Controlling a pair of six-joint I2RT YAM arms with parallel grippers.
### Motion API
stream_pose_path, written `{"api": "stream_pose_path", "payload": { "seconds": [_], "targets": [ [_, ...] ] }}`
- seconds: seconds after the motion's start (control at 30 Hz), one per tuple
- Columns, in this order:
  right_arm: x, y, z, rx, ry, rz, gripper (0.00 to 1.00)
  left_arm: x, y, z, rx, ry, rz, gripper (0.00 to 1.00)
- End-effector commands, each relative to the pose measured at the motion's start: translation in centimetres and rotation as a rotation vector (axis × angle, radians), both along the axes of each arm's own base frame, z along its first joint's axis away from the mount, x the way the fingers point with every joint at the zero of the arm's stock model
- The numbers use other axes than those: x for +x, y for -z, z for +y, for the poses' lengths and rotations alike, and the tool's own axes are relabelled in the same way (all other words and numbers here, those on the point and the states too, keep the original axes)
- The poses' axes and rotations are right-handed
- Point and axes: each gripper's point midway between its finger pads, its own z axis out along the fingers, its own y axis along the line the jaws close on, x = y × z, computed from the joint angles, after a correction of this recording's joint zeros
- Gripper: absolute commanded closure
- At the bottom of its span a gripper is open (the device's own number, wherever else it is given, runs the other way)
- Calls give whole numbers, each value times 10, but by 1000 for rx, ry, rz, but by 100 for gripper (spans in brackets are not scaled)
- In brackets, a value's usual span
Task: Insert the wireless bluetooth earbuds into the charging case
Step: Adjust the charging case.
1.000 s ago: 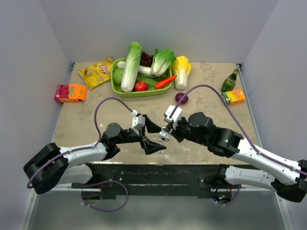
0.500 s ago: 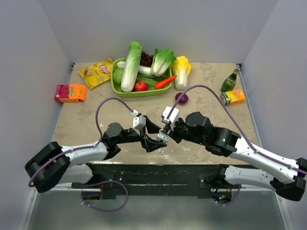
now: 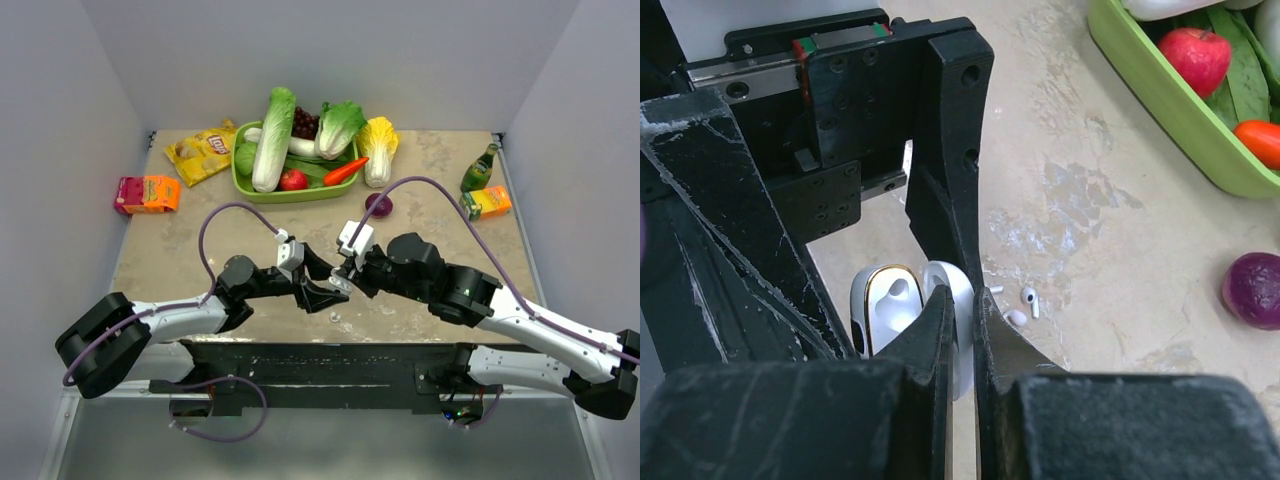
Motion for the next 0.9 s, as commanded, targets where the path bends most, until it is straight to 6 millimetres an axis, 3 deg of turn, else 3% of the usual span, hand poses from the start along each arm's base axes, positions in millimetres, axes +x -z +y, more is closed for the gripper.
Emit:
{"api": "stream_pose_path", "payload": {
  "seconds": [0.0, 0.1, 0.2, 0.3, 0.53, 0.77, 0.83, 0.87],
  "targets": [
    [0, -24, 8, 69, -18, -29, 100, 3, -22, 1, -73, -17, -80, 46],
    [0, -24, 8, 67, -16, -29, 100, 3, -20, 1, -69, -19, -78, 51],
    [1, -25, 7, 70, -11, -33, 100, 5, -19, 1, -65, -31, -64, 40],
    [1, -26, 7, 72, -12, -33, 100, 6, -16, 2, -59, -39, -48, 35],
    [1, -27, 7, 76, -11, -36, 100, 6, -14, 2, -60, -35, -47, 39],
    [0, -26, 7, 76, -13, -33, 100, 2, -12, 1, -60, -12, -49, 62],
    [0, -27, 8, 77, -13, -34, 100, 2, -14, 1, -66, -11, -50, 71],
    [0, -27, 8, 77, -13, -34, 100, 2, -14, 1, -66, -11, -50, 81]
  ]
}}
